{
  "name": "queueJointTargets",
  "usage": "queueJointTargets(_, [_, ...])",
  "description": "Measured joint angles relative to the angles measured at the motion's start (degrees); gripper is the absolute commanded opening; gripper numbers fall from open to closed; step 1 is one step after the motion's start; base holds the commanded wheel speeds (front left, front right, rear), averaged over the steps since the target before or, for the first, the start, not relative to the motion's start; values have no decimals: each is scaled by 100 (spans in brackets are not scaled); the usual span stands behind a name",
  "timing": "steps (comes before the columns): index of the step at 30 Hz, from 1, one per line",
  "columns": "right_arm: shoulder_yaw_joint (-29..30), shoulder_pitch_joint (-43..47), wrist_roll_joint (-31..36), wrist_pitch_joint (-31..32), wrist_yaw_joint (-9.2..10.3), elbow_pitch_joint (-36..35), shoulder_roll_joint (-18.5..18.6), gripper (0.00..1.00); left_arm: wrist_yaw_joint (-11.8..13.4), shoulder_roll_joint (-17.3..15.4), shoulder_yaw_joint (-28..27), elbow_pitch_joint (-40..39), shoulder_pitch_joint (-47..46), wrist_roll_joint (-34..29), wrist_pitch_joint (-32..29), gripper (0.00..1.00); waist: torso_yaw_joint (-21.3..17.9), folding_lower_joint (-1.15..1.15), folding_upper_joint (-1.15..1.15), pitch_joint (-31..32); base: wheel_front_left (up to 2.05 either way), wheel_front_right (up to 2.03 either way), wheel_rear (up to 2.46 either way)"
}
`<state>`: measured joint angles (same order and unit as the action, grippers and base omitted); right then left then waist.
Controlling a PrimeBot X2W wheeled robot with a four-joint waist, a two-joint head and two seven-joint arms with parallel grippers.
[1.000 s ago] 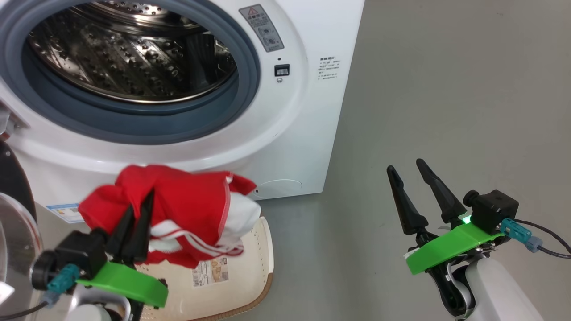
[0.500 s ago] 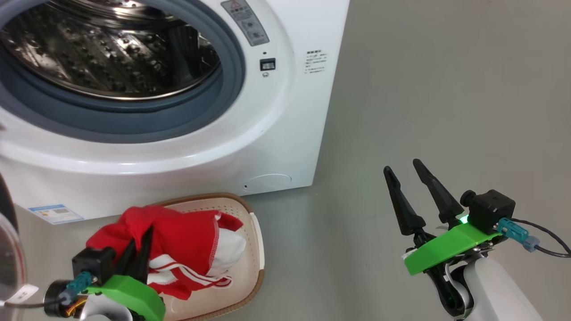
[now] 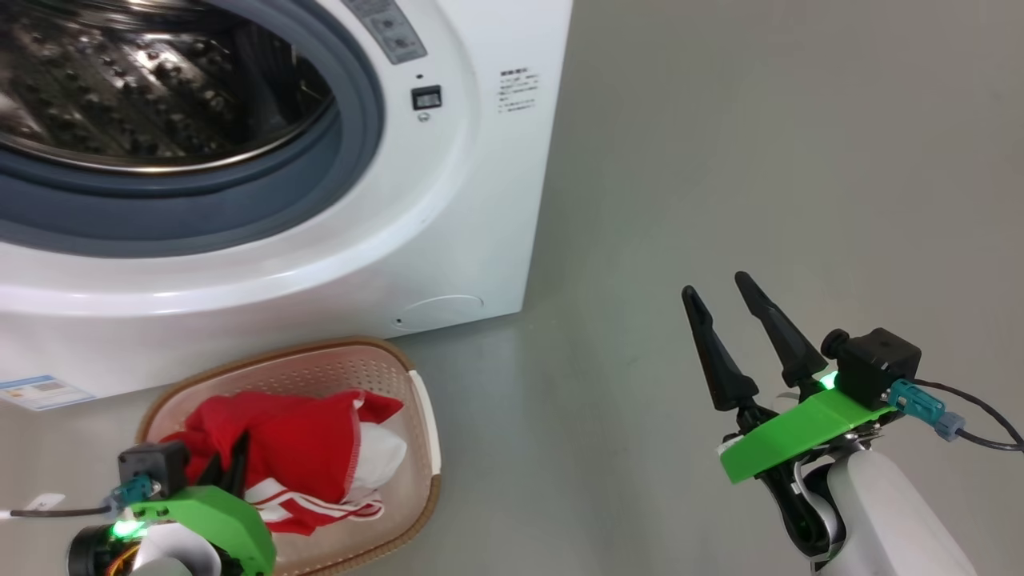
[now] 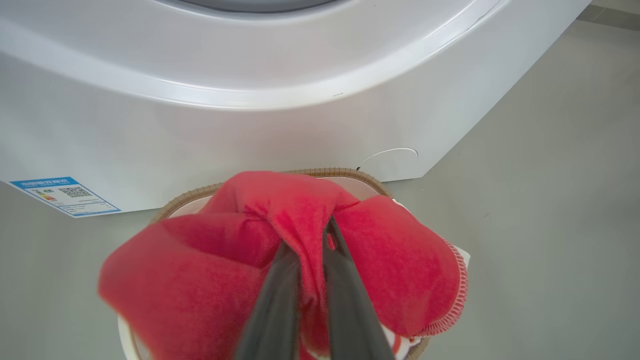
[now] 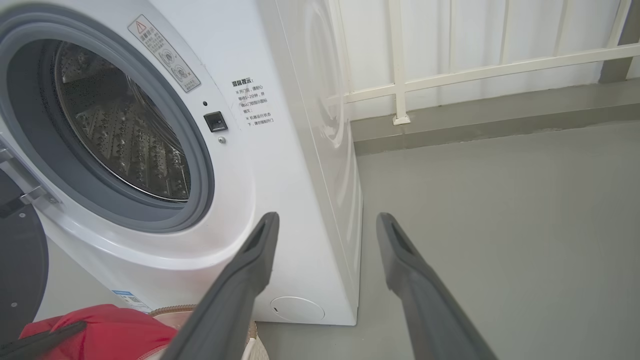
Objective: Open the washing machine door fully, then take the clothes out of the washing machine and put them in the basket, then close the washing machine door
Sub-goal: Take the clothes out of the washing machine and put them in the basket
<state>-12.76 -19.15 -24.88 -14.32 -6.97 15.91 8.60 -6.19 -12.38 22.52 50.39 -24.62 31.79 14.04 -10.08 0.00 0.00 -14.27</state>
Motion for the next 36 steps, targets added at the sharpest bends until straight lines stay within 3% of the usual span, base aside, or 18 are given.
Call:
queueJointTargets(13, [-30,-174,0,0,0,-57,-85,100,-112,199,-105,1357,-637,197,18,0,-348,0,0,-359,0,0,0])
queueJointTargets(24, [-67,-347,1,0,0,-107,-125,100,-112,183,-37,1881,-1121,399,18,2,-495,0,0,-715,0,0,0])
queueJointTargets(25, [-73,-354,1,0,0,-110,-131,100,-112,179,-33,1923,-1131,422,18,43,-508,0,0,-733,0,0,0])
queueJointTargets(26, [-80,-354,1,0,0,-105,-137,100,-112,170,-30,1953,-1132,428,18,100,-522,0,0,-745,0,0,0])
queueJointTargets(36, [-71,-353,1,0,0,-100,-171,100,-112,114,103,1927,-1146,539,25,100,-503,0,0,-690,0,0,0])
